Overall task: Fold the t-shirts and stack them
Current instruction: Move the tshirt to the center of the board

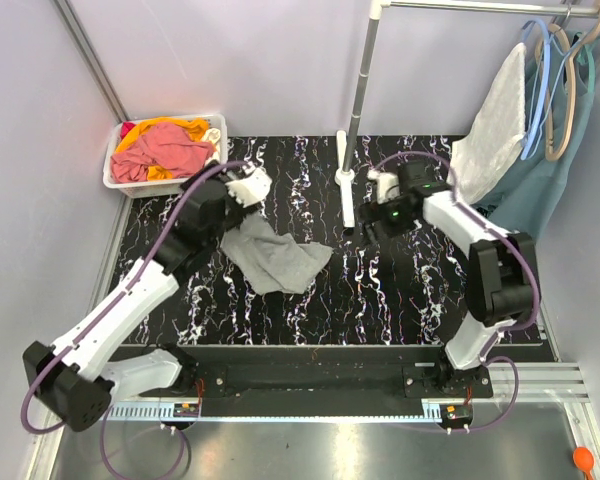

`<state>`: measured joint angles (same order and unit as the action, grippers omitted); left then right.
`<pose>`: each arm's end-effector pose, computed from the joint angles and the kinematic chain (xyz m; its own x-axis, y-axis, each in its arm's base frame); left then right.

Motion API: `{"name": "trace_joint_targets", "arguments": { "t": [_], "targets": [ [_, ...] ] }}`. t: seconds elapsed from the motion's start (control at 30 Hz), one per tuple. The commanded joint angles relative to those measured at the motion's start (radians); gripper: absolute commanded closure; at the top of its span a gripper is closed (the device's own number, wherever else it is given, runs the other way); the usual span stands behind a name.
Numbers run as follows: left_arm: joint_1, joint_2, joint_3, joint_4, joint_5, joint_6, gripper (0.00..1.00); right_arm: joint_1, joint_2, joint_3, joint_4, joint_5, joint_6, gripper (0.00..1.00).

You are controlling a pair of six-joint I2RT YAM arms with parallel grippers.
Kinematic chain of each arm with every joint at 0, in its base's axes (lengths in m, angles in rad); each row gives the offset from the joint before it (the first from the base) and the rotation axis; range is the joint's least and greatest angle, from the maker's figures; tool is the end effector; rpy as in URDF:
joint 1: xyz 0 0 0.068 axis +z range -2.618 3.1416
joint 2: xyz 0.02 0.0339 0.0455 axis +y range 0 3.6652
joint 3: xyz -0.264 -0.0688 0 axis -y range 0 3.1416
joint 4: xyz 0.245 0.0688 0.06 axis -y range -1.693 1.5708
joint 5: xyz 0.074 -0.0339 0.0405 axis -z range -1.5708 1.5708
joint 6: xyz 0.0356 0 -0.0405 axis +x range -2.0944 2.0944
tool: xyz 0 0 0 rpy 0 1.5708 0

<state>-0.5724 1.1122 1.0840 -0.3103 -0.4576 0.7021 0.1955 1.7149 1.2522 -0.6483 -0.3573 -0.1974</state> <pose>0.2184 -0.1220 0.3681 -0.1255 0.7701 -0.6254 0.2838 0.6319 0.7212 0.3425 0.0805 0.2229 -0.7965 -0.3450 -0.4966 -0.5002 0.8374 0.2203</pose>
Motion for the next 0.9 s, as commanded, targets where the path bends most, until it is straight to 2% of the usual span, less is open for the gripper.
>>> {"name": "trace_joint_targets", "arguments": {
  "t": [0.0,0.13,0.43,0.87],
  "targets": [
    [-0.001,-0.041,-0.125,0.011,-0.121,0.074,0.01,0.125,0.037,0.055,-0.042,0.021,-0.057,0.0],
    [-0.001,-0.066,-0.209,0.01,-0.109,0.07,0.01,0.165,0.055,0.099,-0.031,0.029,-0.085,0.0],
    [0.002,-0.032,-0.251,0.039,-0.075,0.031,0.01,0.242,0.199,0.217,-0.042,0.008,-0.134,0.02],
    [0.045,-0.006,-0.28,0.103,-0.027,0.045,0.01,0.28,0.399,0.372,-0.06,-0.011,-0.162,0.22]
  ]
}}
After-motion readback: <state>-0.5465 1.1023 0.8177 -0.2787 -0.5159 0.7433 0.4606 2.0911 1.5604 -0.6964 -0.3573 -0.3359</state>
